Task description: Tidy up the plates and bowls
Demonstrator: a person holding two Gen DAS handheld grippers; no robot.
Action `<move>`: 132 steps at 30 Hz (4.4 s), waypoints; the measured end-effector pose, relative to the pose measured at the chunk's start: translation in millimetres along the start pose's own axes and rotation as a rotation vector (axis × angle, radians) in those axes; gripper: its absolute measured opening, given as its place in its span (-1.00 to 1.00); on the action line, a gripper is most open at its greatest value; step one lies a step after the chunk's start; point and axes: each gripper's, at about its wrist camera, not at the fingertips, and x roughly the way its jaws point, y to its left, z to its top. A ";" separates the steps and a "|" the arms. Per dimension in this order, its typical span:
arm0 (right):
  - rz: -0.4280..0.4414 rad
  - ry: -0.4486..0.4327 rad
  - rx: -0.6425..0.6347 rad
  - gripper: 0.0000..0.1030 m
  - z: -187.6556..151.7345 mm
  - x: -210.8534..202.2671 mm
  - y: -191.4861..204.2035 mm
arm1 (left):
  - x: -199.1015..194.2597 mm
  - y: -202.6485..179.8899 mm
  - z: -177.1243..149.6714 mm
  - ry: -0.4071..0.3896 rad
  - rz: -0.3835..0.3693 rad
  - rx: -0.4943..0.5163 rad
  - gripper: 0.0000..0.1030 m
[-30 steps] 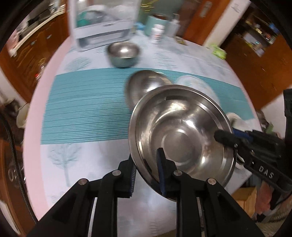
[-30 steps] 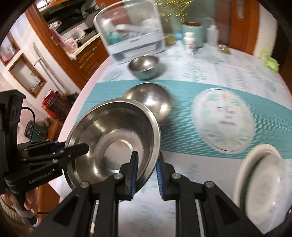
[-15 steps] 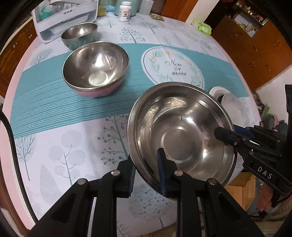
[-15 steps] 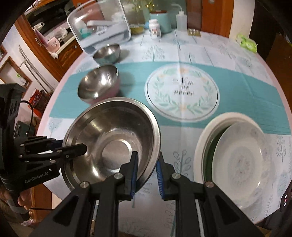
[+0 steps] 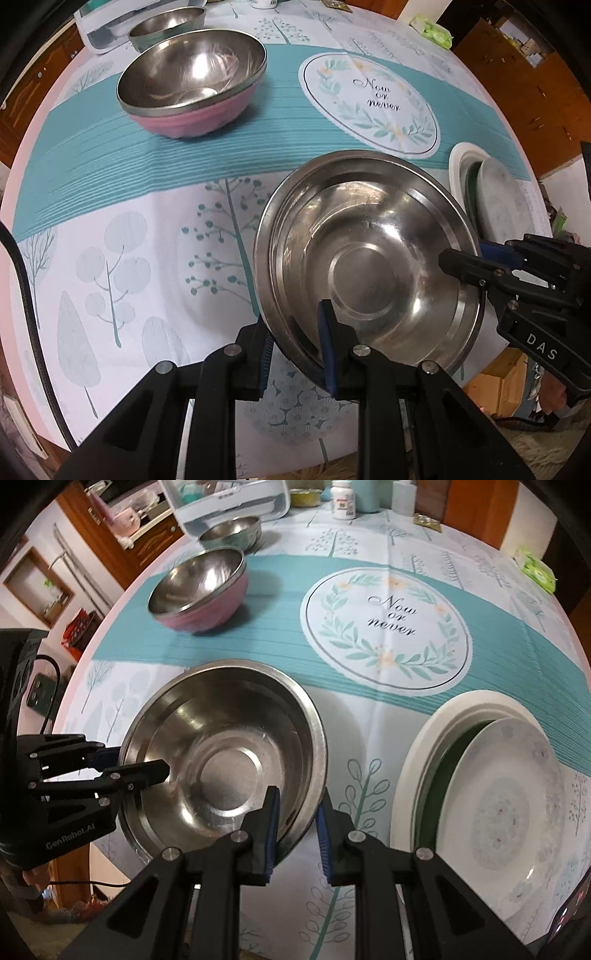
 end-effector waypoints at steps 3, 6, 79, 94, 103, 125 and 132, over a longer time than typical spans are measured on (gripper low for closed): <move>0.006 0.017 -0.016 -0.63 -2.5 5.0 0.7 | 5.4 -1.3 -3.6 0.011 0.011 0.002 -0.60; 0.007 0.032 -0.029 -0.63 -4.2 9.6 0.6 | 11.1 -1.4 -5.2 0.025 0.010 -0.012 -0.58; 0.023 -0.205 -0.014 -0.20 188.2 -33.2 27.5 | -90.2 131.4 142.5 -0.382 0.115 -0.209 0.56; 0.098 -0.015 0.039 -0.20 208.0 44.9 26.8 | -14.9 151.2 145.7 -0.224 0.034 -0.244 0.49; 0.128 0.032 0.039 -0.32 210.6 62.3 31.5 | 4.0 153.4 144.6 -0.156 -0.022 -0.273 -0.12; 0.146 0.074 0.053 -0.82 200.0 60.0 29.2 | -3.5 132.8 137.7 -0.125 -0.070 -0.258 -0.79; 0.150 0.034 0.060 -0.83 185.2 30.9 22.1 | -26.2 113.4 124.0 -0.147 -0.083 -0.223 -0.78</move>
